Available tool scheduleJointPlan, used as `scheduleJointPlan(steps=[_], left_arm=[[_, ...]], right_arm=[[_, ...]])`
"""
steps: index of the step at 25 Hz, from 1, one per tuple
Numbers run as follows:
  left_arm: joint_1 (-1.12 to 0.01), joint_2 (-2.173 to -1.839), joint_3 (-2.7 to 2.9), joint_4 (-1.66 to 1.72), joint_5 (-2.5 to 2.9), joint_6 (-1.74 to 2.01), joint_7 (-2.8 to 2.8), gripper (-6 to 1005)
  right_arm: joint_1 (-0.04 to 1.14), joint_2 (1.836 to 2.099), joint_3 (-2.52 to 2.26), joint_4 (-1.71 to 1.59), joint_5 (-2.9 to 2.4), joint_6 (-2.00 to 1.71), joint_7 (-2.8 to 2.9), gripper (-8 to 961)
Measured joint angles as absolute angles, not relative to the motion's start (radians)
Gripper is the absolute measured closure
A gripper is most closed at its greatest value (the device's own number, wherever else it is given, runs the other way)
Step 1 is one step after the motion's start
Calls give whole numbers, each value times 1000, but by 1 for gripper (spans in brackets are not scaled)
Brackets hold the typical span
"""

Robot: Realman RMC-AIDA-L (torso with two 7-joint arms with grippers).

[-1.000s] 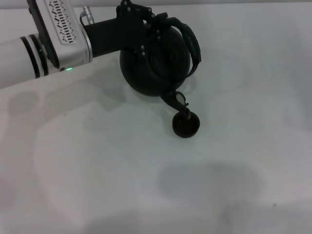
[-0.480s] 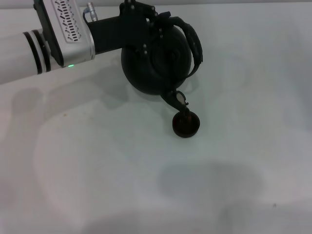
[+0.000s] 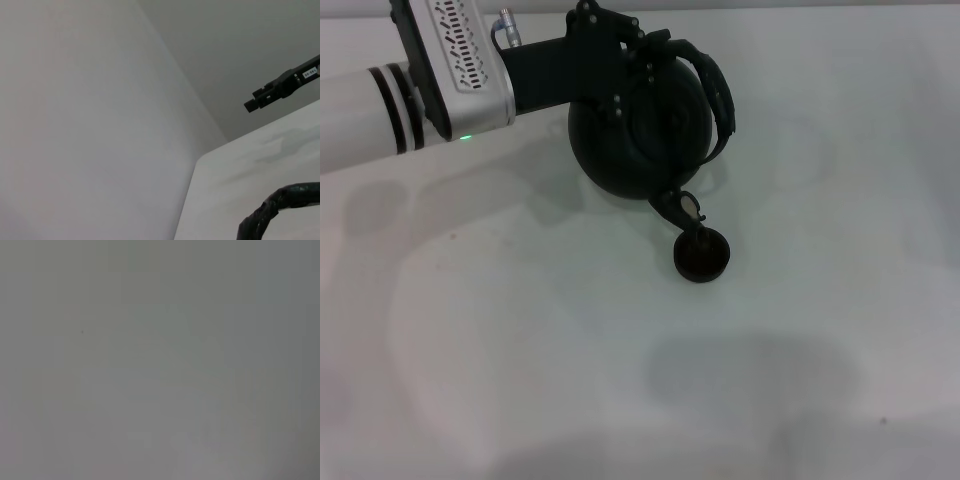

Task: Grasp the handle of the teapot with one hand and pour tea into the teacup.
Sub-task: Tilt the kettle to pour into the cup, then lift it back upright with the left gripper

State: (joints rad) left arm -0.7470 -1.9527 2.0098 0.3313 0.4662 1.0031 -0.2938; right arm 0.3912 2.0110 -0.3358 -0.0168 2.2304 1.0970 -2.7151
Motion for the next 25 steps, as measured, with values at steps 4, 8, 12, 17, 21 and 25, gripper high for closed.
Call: scheduleJointPlan(steps=[4, 8, 12, 17, 21, 25], left_arm=[[-747, -1950, 2009, 333, 470, 1003, -294, 879], [-747, -1947, 2009, 346, 488, 996, -296, 880], [-748, -1945, 2009, 350, 493, 993, -298, 880], [-747, -1938, 2009, 367, 505, 988, -309, 879], [-739, -1931, 2004, 411, 553, 954, -333, 880], [-722, -1933, 1942, 443, 638, 942, -360, 880]], right_arm=[[391, 2011, -336, -16, 2231, 1097, -2715, 115], [391, 2011, -336, -16, 2232, 1097, -2715, 115], [393, 2011, -336, -14, 2232, 1097, -2715, 115], [393, 2011, -336, -14, 2232, 1097, -2715, 115], [392, 2012, -336, -14, 2232, 1097, -2715, 115], [392, 2012, -335, -14, 2232, 1097, -2715, 115]])
